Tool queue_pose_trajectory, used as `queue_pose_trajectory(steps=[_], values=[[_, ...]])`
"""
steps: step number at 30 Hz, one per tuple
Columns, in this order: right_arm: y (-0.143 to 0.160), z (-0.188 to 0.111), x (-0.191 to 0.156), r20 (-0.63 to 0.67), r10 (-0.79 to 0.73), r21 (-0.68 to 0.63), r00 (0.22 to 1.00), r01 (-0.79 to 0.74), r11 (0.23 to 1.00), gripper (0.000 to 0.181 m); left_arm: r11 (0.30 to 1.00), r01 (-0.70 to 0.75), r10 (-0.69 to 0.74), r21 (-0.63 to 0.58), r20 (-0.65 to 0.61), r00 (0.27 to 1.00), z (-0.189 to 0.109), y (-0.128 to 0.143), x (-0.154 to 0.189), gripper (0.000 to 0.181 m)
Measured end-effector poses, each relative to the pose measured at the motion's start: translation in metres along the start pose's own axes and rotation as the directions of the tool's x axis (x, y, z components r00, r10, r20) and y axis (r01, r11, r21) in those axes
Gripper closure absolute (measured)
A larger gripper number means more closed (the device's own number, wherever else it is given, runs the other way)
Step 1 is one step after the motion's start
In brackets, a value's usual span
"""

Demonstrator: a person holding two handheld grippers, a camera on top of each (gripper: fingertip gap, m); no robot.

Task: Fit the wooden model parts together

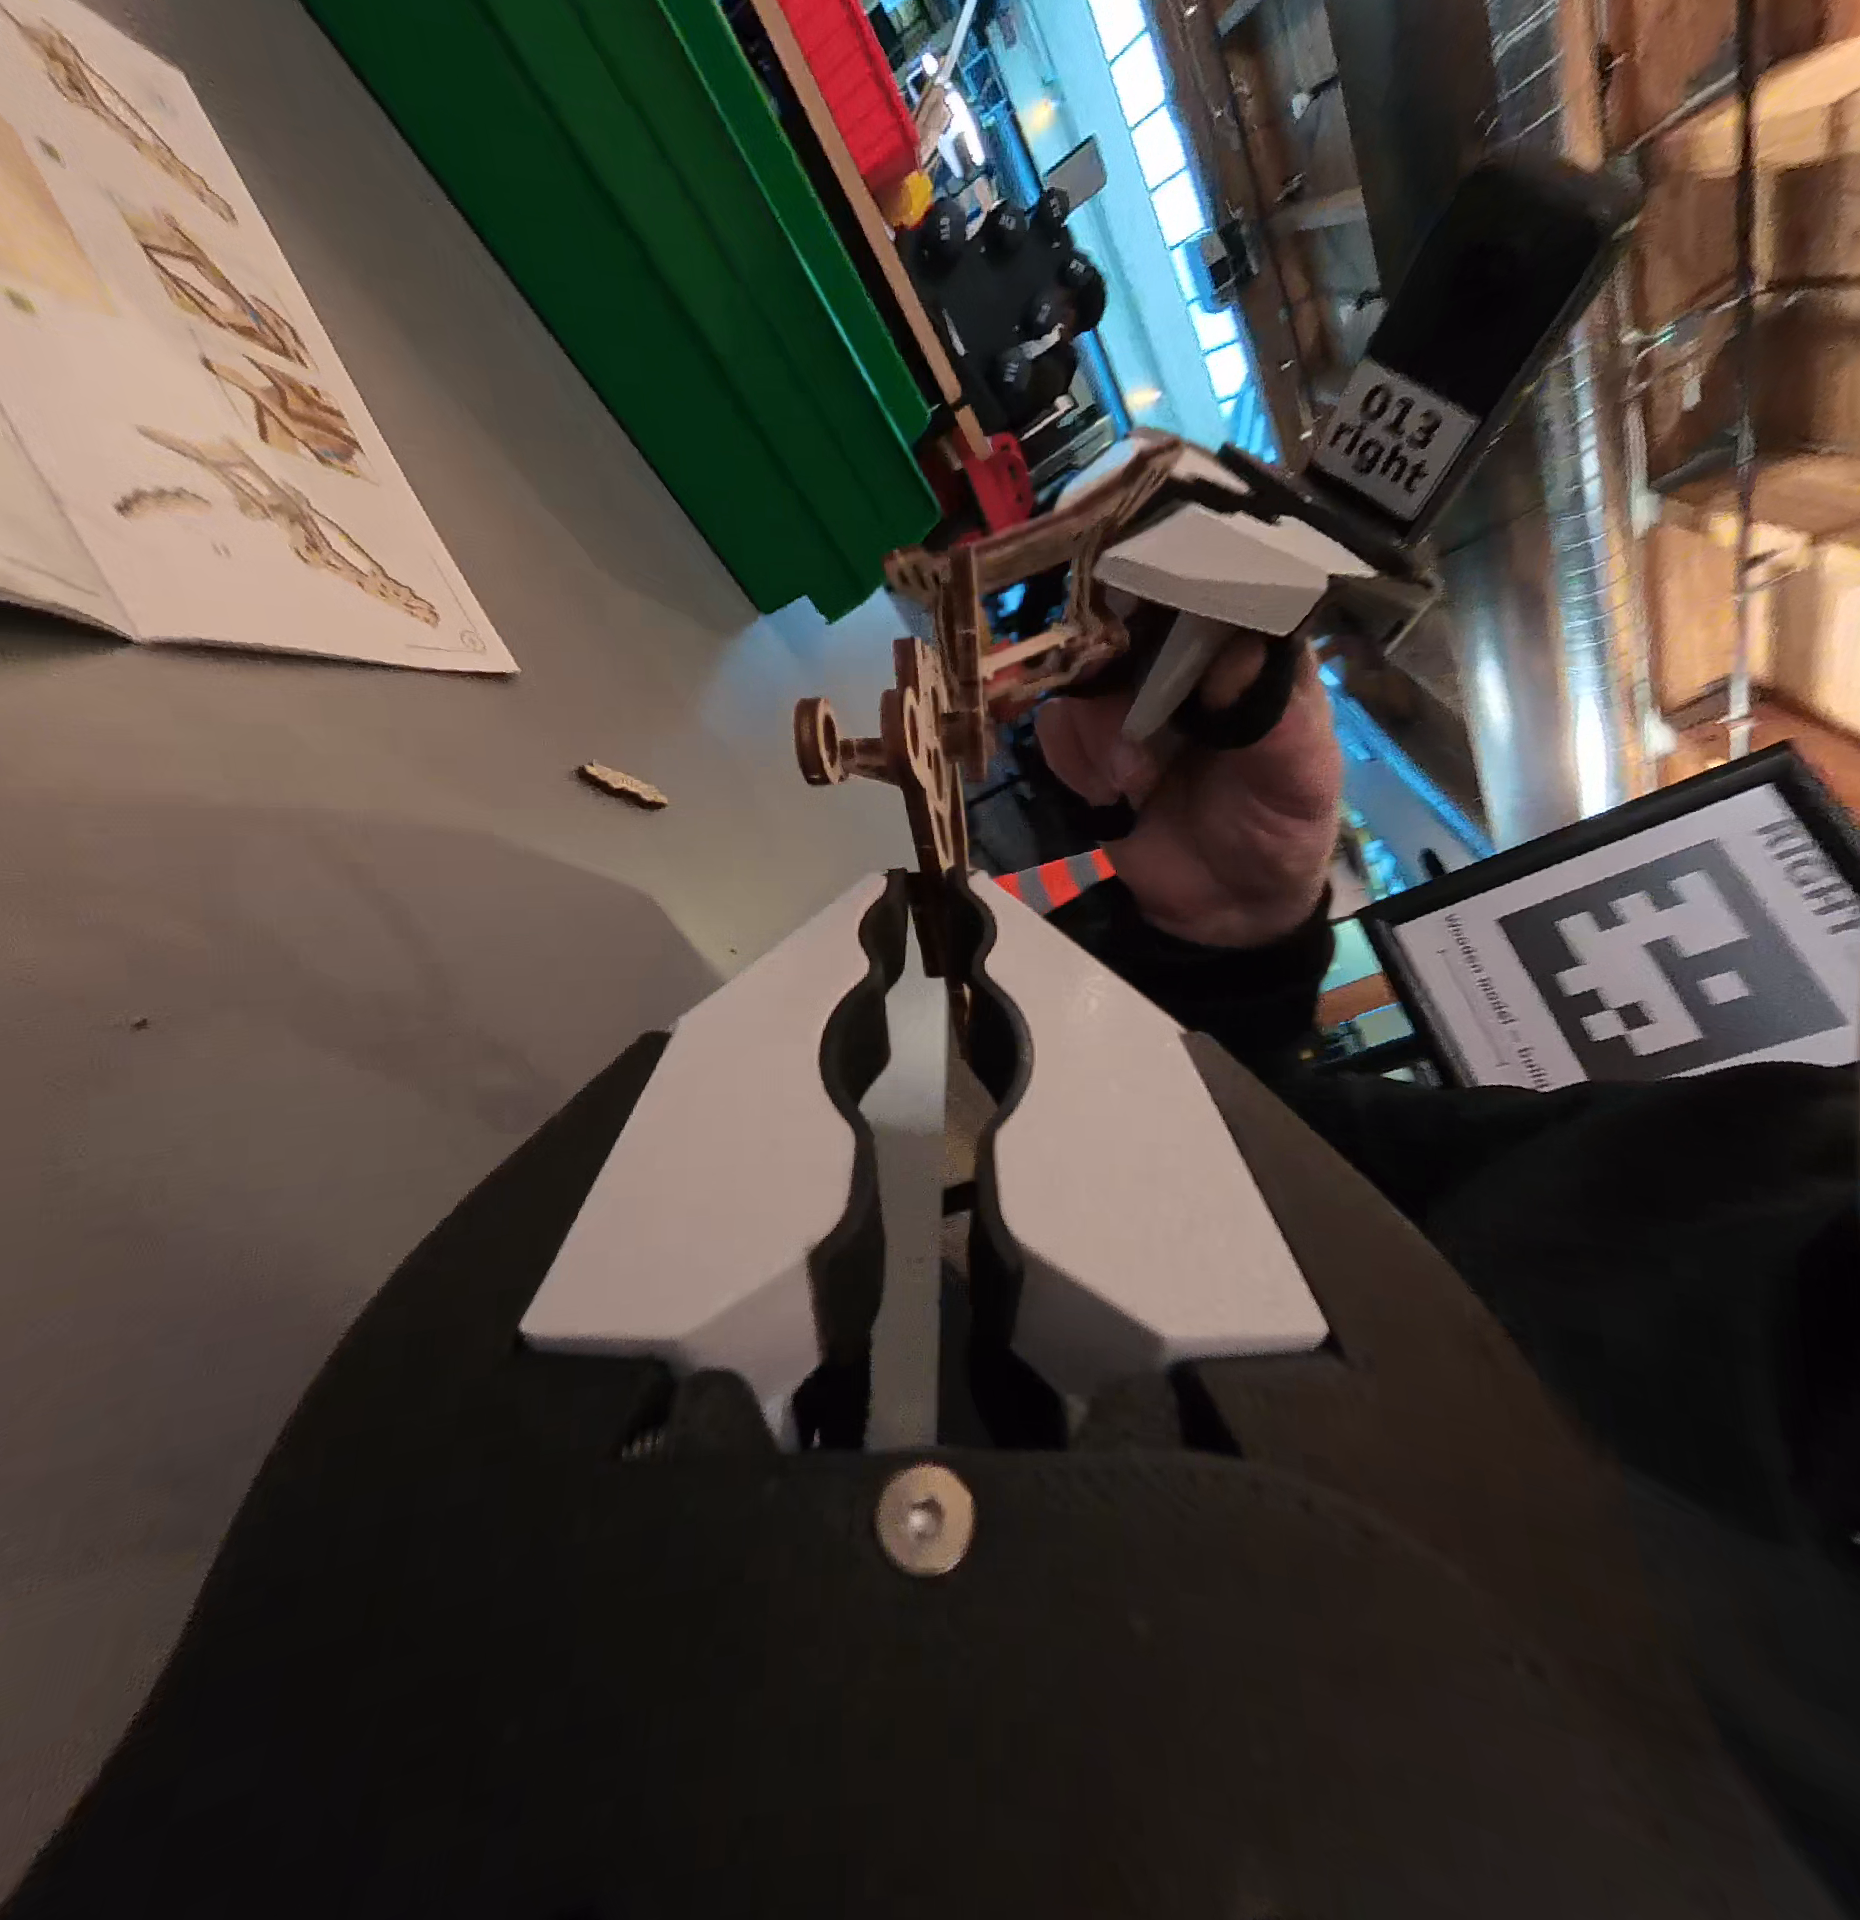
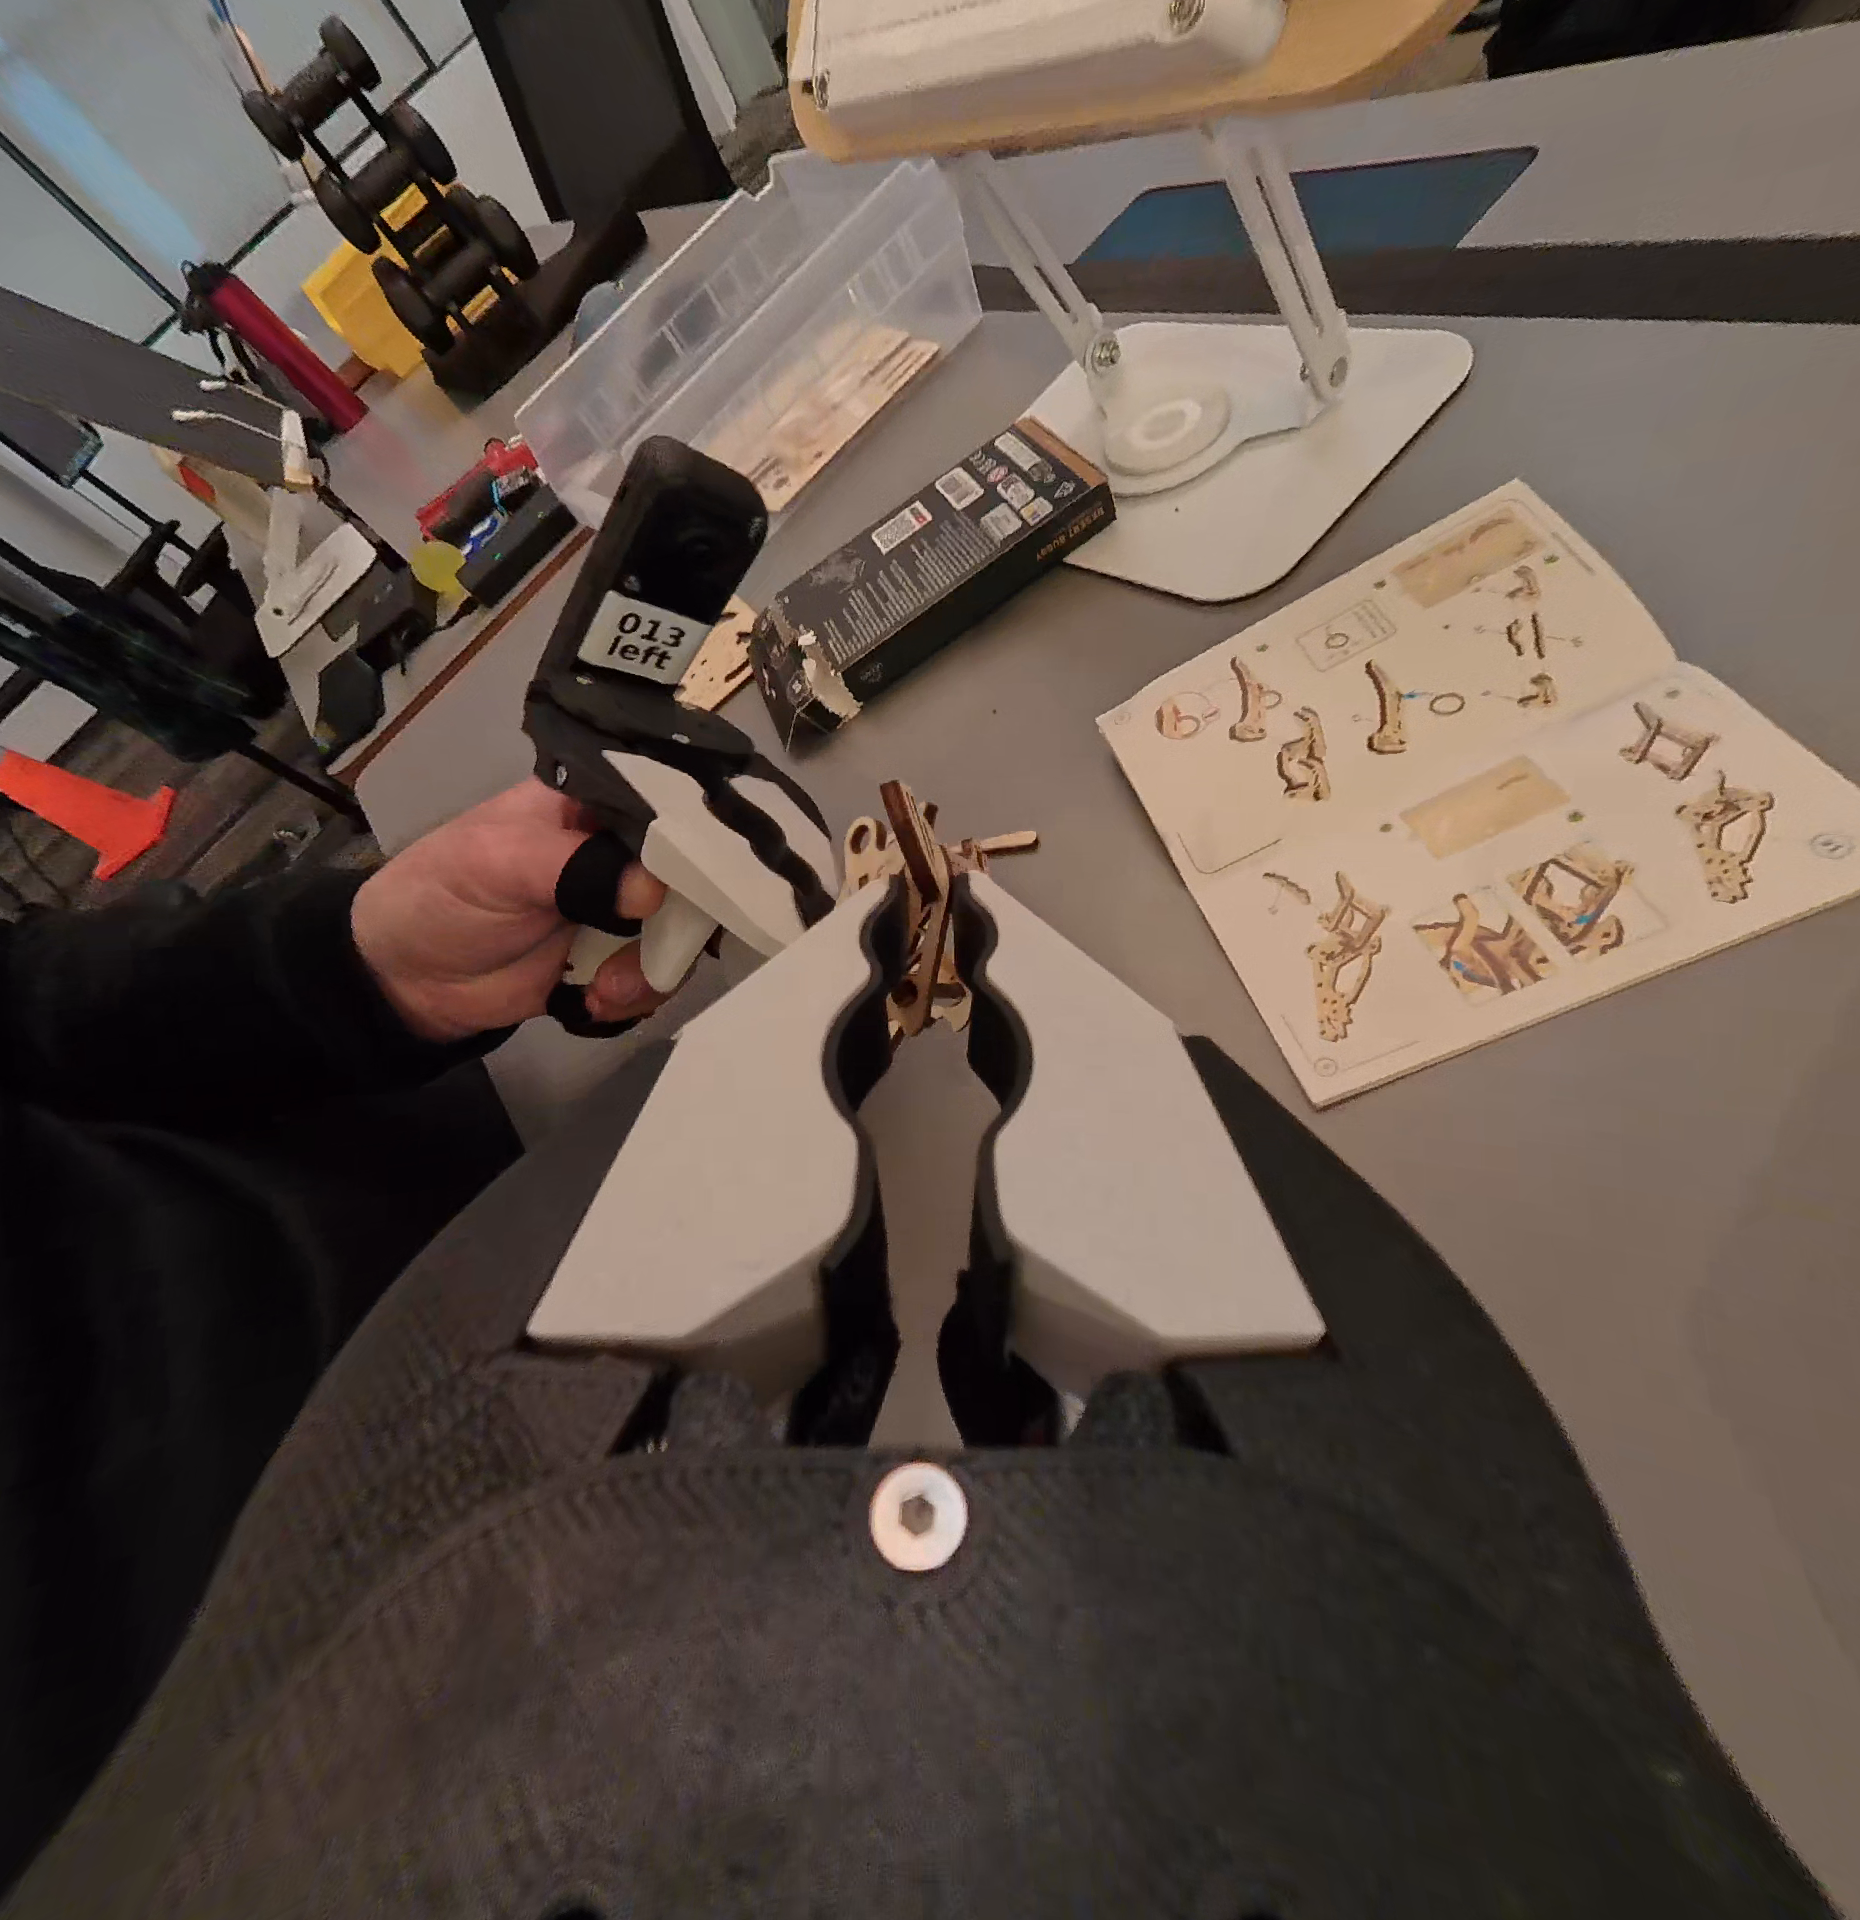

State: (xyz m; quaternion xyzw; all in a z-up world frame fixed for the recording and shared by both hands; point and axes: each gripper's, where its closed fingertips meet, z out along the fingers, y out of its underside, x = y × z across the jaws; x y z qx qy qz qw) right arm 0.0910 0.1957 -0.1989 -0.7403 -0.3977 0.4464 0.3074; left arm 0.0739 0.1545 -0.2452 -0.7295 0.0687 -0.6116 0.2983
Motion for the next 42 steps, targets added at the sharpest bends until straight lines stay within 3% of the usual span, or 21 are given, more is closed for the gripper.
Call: queue_pose_trajectory(steps=[6, 15, 21, 27, 32, 42], values=[[0.002, 0.010, 0.003, -0.032, -0.002, -0.004, 0.999, 0.001, 1.000, 0.176, 0.997, -0.079, 0.078, 0.015, 0.056, 0.995, -0.003, -0.005, -0.002, 0.176], [0.014, 0.024, 0.013, -0.063, 0.011, 0.017, 0.998, -0.010, 1.000, 0.176, 1.000, 0.006, -0.007, 0.027, 0.031, 1.000, -0.005, 0.001, -0.018, 0.176], [0.033, 0.032, 0.020, -0.056, 0.016, -0.026, 0.998, -0.018, 1.000, 0.176, 0.993, 0.101, -0.098, -0.053, 0.048, 0.994, -0.006, 0.014, -0.037, 0.176], [0.061, 0.046, 0.032, -0.068, 0.059, -0.059, 0.996, -0.063, 0.996, 0.176, 0.980, 0.121, -0.101, -0.156, 0.133, 0.986, -0.006, 0.032, -0.058, 0.176], [0.079, 0.053, 0.039, -0.071, 0.115, -0.063, 0.991, -0.119, 0.991, 0.176, 0.979, 0.115, -0.095, -0.171, 0.123, 0.988, 0.000, 0.034, -0.056, 0.175], [0.089, 0.056, 0.039, -0.048, 0.158, -0.023, 0.986, -0.159, 0.987, 0.176, 0.969, 0.125, -0.094, -0.215, 0.148, 0.984, 0.014, 0.042, -0.057, 0.153]])
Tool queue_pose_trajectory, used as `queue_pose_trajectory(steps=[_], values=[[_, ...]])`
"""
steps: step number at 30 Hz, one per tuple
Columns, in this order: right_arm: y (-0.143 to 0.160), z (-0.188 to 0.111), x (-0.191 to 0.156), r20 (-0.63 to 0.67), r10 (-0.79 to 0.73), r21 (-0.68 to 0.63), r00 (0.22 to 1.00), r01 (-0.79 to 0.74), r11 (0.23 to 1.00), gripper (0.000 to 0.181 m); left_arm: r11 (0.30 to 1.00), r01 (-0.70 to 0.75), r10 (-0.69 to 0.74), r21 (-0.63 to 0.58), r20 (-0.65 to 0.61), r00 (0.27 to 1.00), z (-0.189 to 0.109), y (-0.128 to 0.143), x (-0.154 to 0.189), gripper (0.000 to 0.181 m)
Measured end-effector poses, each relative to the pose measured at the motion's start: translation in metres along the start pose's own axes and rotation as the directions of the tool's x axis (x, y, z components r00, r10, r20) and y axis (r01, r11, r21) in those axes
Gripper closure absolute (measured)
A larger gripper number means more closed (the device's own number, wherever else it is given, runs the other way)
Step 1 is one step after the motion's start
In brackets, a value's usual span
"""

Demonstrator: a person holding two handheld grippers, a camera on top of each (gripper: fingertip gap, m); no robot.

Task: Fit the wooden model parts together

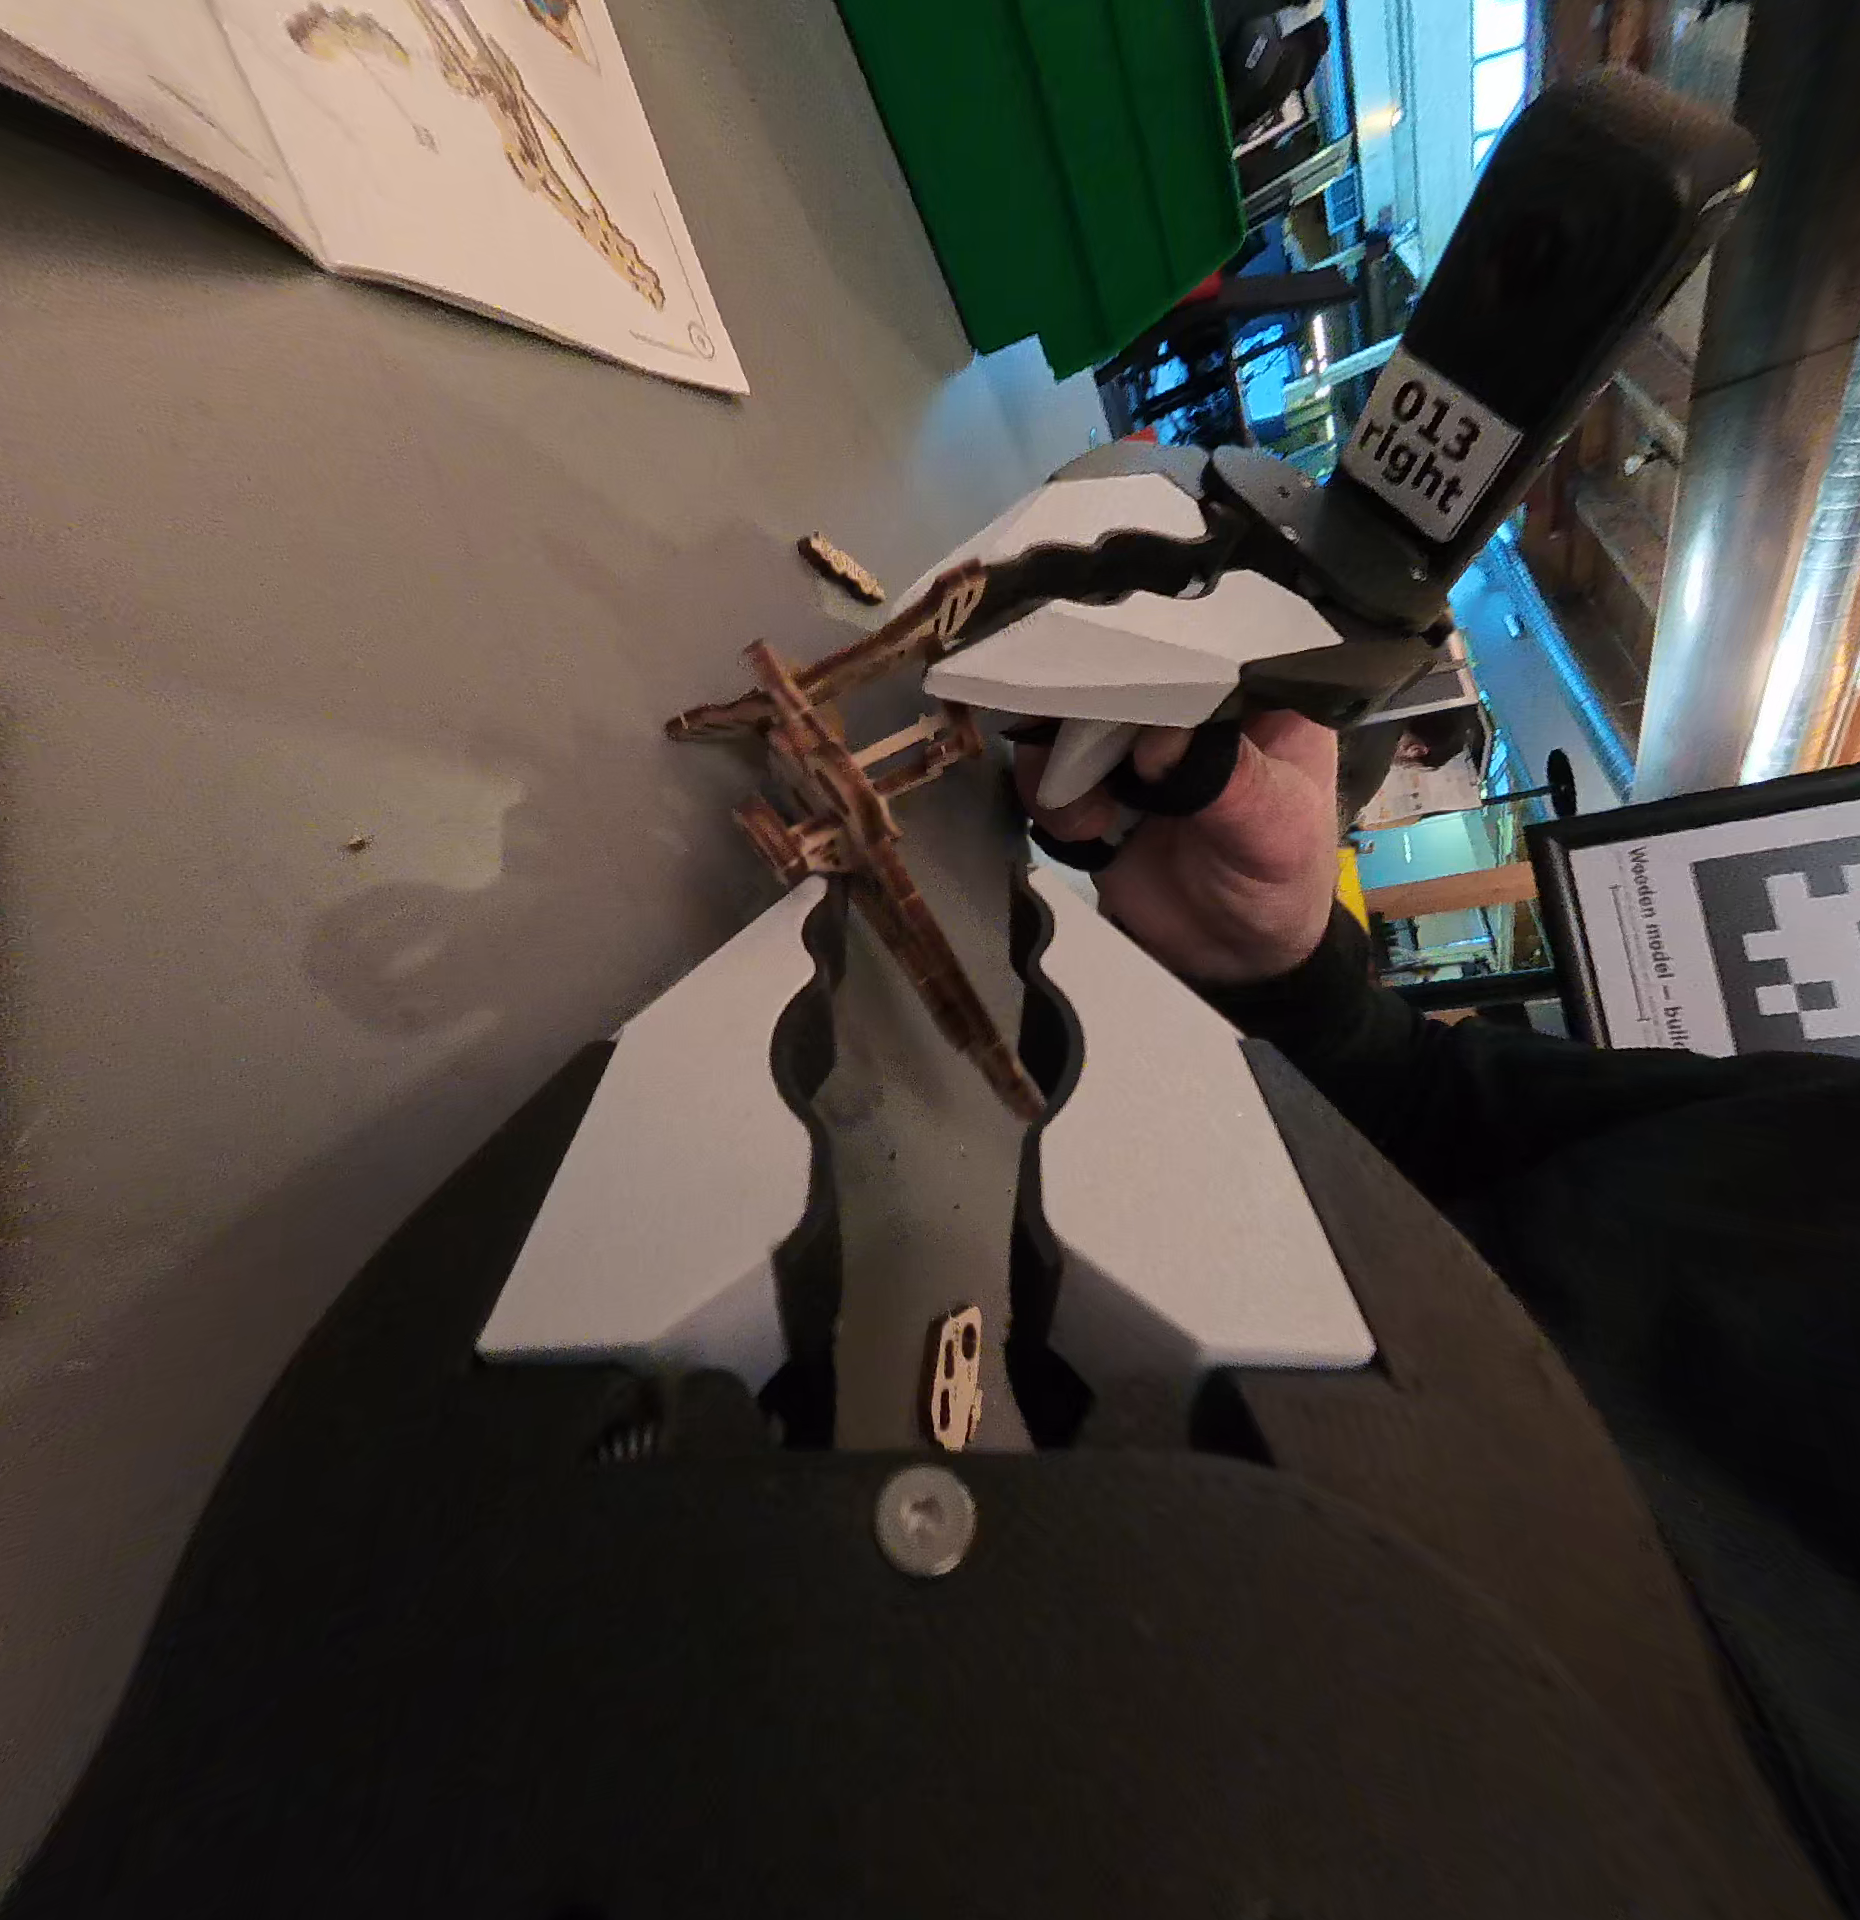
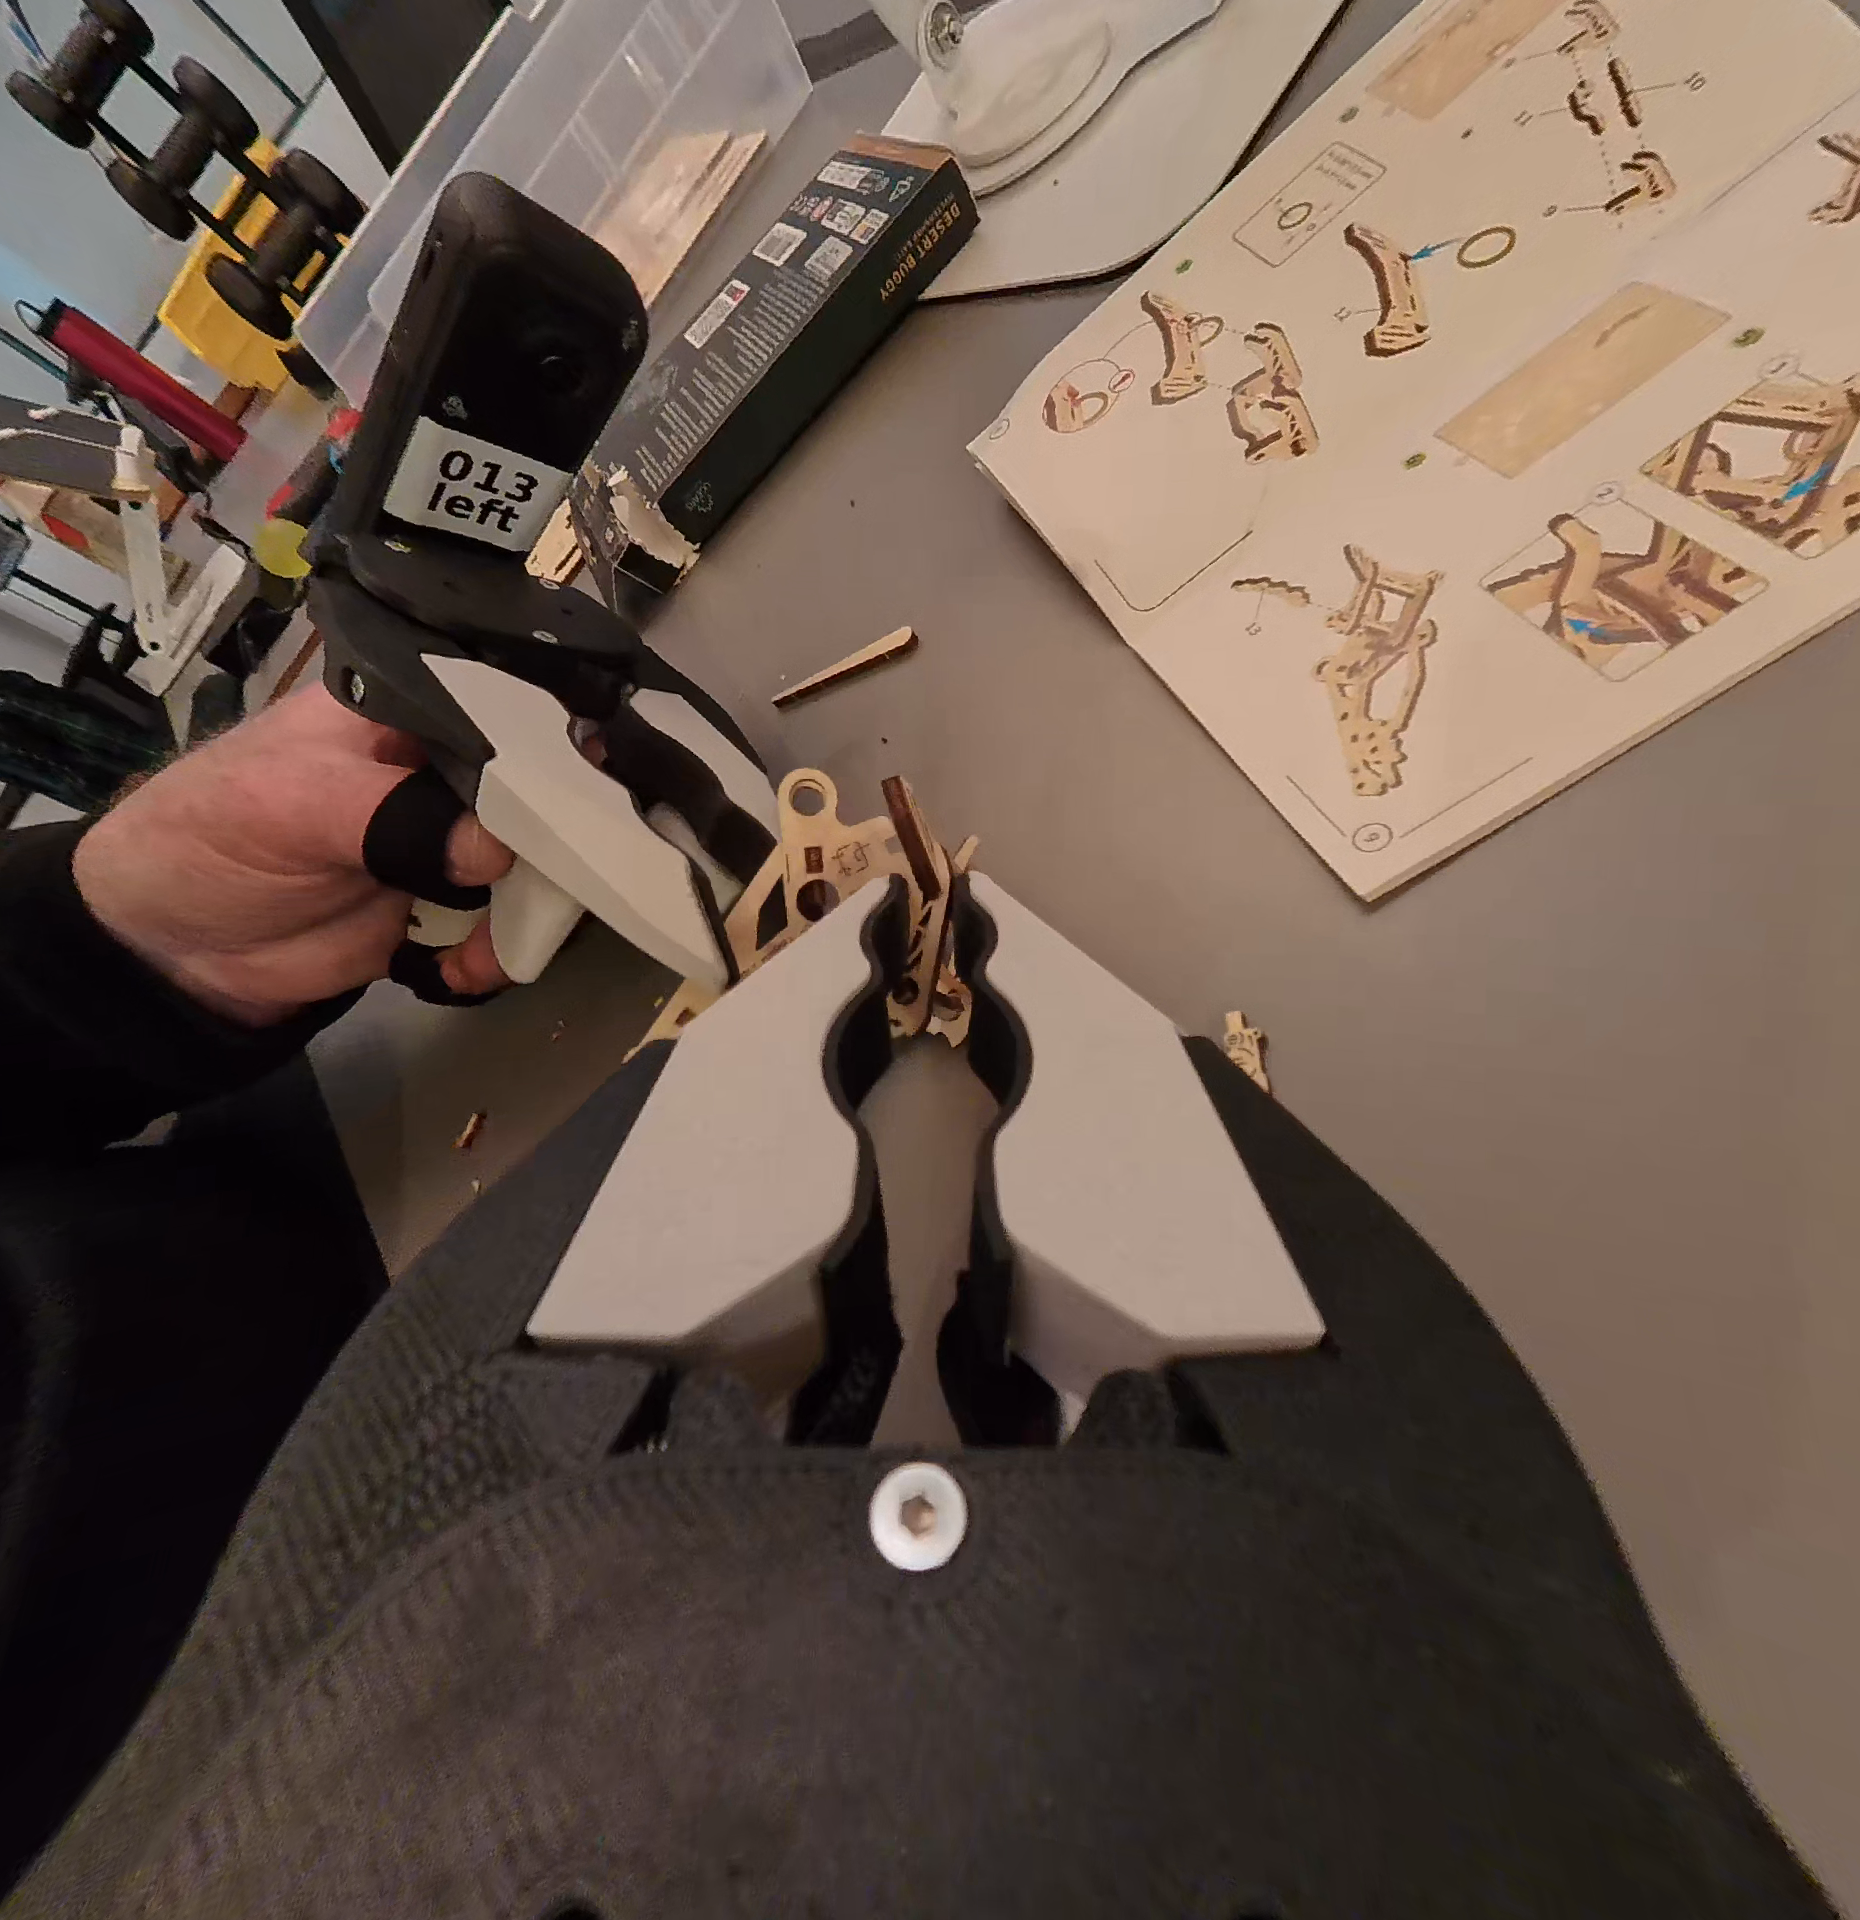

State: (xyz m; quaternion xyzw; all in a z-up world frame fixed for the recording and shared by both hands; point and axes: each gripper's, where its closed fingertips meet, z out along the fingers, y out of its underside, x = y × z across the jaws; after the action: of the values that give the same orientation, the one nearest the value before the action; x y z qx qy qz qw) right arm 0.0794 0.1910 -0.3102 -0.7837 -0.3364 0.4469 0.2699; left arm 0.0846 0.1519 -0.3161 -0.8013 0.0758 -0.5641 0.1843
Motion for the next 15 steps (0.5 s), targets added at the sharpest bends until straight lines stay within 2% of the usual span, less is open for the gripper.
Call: queue_pose_trajectory(steps=[7, 15], values=[[-0.004, -0.005, 0.000, 0.023, 0.025, 0.048, 0.999, -0.026, 0.999, 0.176, 0.999, 0.017, -0.017, -0.030, 0.013, 1.000, 0.002, 0.003, -0.004, 0.174], [-0.022, -0.014, -0.007, 0.081, 0.063, 0.122, 0.995, -0.073, 0.990, 0.176, 0.994, 0.106, -0.102, 0.023, -0.143, 0.984, 0.000, -0.008, 0.010, 0.176]])
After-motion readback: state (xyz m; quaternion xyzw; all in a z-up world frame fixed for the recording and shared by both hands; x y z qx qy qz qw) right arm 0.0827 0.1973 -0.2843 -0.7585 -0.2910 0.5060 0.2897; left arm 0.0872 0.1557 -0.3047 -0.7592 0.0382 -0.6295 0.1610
